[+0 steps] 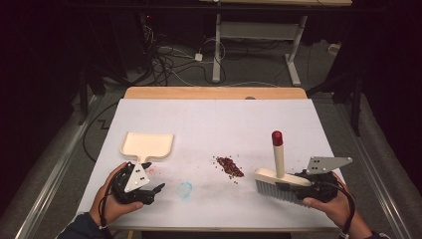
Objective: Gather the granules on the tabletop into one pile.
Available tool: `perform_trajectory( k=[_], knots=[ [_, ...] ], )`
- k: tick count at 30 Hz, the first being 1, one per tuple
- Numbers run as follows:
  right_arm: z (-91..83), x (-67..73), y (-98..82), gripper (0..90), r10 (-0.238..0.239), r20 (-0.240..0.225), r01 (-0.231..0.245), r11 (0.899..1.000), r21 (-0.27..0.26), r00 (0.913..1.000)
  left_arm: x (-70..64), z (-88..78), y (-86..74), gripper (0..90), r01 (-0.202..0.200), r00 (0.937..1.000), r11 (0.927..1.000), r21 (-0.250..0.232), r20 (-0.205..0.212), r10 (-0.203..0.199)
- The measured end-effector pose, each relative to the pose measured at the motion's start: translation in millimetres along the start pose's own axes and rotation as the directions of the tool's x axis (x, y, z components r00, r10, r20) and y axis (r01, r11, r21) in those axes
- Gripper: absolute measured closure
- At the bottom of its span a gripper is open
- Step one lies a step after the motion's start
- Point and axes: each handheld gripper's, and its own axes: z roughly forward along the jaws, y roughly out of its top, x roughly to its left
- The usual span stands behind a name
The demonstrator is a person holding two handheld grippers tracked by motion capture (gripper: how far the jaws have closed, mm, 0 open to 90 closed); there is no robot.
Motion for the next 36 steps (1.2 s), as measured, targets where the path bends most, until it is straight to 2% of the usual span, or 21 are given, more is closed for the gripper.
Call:
perform_trajectory(
  k=[7, 13, 17, 23, 26, 28, 29, 30, 31, 33, 34, 36],
  knots=[
    [6.5, -13.5, -0.6, 67.0, 0.062, 0.01, -0.062, 0.997, 0.043, 0.998, -0.2, 6.0, 0.0, 21.9, -0.011, 0.9998, 0.9998, 0.016, 0.019, 0.011],
    [12.2, -39.9, -0.4, 66.6, 0.137, 0.002, -0.137, 0.988, 0.067, 0.9906, -4.9, 7.7, 2.1, 21.9, -0.035, 0.9992, 0.9992, 0.021, 0.022, 0.035],
    [16.5, -59.1, 1.6, 64.0, 0.159, -0.005, -0.158, 0.982, 0.104, 0.9872, -8.0, 10.2, 2.7, 21.9, -0.045, 0.9985, 0.9985, 0.033, 0.032, 0.044],
    [30.0, -86.6, 6.7, 53.9, 0.163, 0.036, -0.167, 0.974, 0.154, 0.986, -11.0, 15.5, 4.0, 21.9, -0.046, 0.9977, 0.9976, 0.052, 0.052, 0.044],
    [31.4, -96.9, 10.3, 47.6, 0.147, 0.047, -0.152, 0.978, 0.14, 0.988, -11.1, 16.4, 3.6, 21.8, -0.045, 0.9976, 0.9975, 0.055, 0.055, 0.042],
    [32.3, -103.6, 13.3, 42.7, 0.106, 0.105, -0.123, 0.978, 0.167, 0.9887, -11.6, 16.9, 3.6, 21.9, -0.046, 0.9973, 0.9973, 0.057, 0.059, 0.043],
    [32.5, -106.5, 13.4, 45.3, 0.106, 0.123, -0.126, 0.977, 0.17, 0.9867, -12.1, 17.2, 3.6, 21.9, -0.049, 0.9971, 0.997, 0.06, 0.061, 0.045],
    [31.8, -110.1, 13.5, 46.1, 0.095, 0.163, -0.121, 0.98, 0.161, 0.9821, -12.6, 17.5, 3.7, 21.8, -0.052, 0.9969, 0.9967, 0.062, 0.062, 0.048],
    [30.6, -114.1, 13.3, 46.7, 0.097, 0.176, -0.125, 0.98, 0.153, 0.9796, -12.7, 17.9, 3.8, 21.8, -0.056, 0.9965, 0.9965, 0.063, 0.065, 0.052],
    [28.6, -122.1, 12.4, 47.7, 0.132, 0.196, -0.16, 0.978, 0.135, 0.9717, -13.0, 18.6, 3.8, 21.8, -0.057, 0.9964, 0.9962, 0.066, 0.067, 0.053],
    [29.2, -124.4, 12.1, 50.1, 0.144, 0.224, -0.176, 0.976, 0.131, 0.9639, -12.9, 18.8, 3.8, 21.9, -0.058, 0.9963, 0.9961, 0.067, 0.067, 0.053],
    [35.0, -126.6, 11.3, 54.6, 0.156, 0.294, -0.209, 0.965, 0.156, 0.9428, -12.7, 19.1, 3.9, 21.9, -0.057, 0.9963, 0.9961, 0.068, 0.068, 0.053]
  ],
)
